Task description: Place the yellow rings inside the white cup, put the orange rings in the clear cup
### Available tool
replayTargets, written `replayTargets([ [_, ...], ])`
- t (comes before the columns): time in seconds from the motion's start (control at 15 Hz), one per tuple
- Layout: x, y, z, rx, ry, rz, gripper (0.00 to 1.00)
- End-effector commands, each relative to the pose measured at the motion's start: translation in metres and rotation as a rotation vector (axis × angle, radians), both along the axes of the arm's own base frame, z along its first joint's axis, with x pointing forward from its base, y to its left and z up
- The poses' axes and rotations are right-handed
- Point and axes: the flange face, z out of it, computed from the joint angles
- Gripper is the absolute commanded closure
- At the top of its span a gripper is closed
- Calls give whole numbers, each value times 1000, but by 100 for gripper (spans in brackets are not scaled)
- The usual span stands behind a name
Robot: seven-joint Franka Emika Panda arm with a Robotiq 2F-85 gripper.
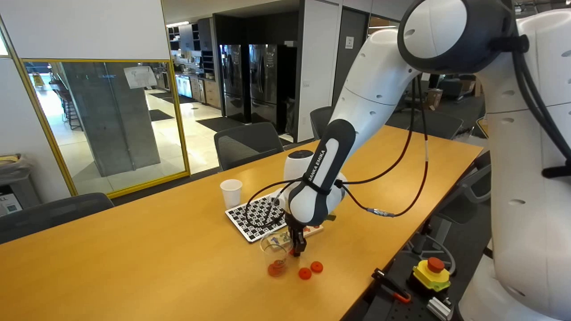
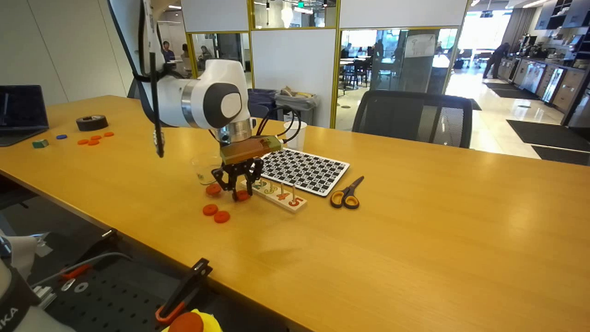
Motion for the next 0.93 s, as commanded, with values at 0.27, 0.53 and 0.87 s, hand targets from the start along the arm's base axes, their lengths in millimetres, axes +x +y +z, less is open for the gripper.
replayTargets([
  [0.27, -16, 7, 80, -146, -175, -135, 79],
  [0.53, -25, 31, 111, -156, -267, -171, 79],
  [0.87, -44, 66, 127, -78, -298, -219, 79],
])
